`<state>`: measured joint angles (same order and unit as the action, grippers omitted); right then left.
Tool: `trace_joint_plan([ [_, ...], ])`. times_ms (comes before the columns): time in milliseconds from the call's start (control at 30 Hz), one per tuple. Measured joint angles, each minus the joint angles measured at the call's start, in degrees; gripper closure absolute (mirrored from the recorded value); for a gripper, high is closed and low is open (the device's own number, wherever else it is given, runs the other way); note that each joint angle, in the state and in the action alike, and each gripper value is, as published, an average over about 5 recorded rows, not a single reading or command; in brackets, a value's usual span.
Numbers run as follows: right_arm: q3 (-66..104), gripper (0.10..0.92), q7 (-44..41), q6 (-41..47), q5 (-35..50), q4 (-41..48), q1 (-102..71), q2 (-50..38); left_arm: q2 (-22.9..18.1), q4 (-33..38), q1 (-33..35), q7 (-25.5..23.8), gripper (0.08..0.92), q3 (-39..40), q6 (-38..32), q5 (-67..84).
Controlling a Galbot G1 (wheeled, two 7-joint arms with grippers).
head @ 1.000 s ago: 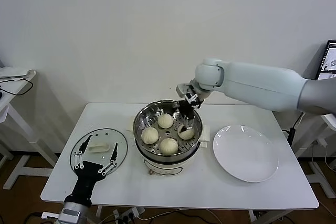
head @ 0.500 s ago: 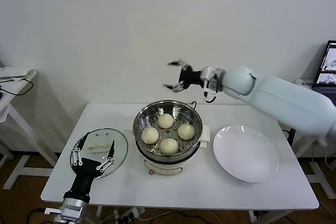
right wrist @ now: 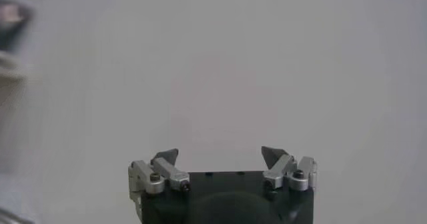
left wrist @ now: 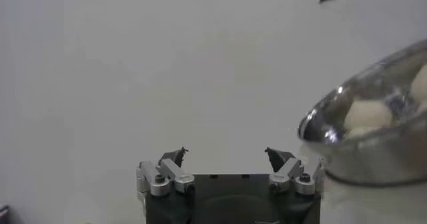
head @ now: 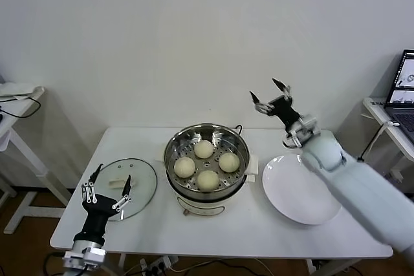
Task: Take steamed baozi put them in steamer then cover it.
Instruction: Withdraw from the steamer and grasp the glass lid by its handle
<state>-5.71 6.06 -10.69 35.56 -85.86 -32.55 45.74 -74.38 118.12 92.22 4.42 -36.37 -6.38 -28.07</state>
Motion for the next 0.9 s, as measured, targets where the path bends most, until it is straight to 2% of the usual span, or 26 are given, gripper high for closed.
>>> trace_joint_plan([
  [200,13.2,0.203,0.8,-2.1,-1.9,-2.4,-15.3,4.7,0.1,-6.2,-1.6,2.5,0.177,0.0,-1.7,-8.9],
  [433,23.3,0.203,1.4,-4.1,-4.5,-4.6,-28.2,10.5,-0.5,-14.5,-4.1,7.7,0.177,0.6,-4.6,-20.7],
  [900,30.9,0.203,1.3,-5.7,-8.5,-5.9,-38.4,17.0,-0.6,-29.7,-12.1,14.2,0.177,0.4,-5.7,-37.3],
])
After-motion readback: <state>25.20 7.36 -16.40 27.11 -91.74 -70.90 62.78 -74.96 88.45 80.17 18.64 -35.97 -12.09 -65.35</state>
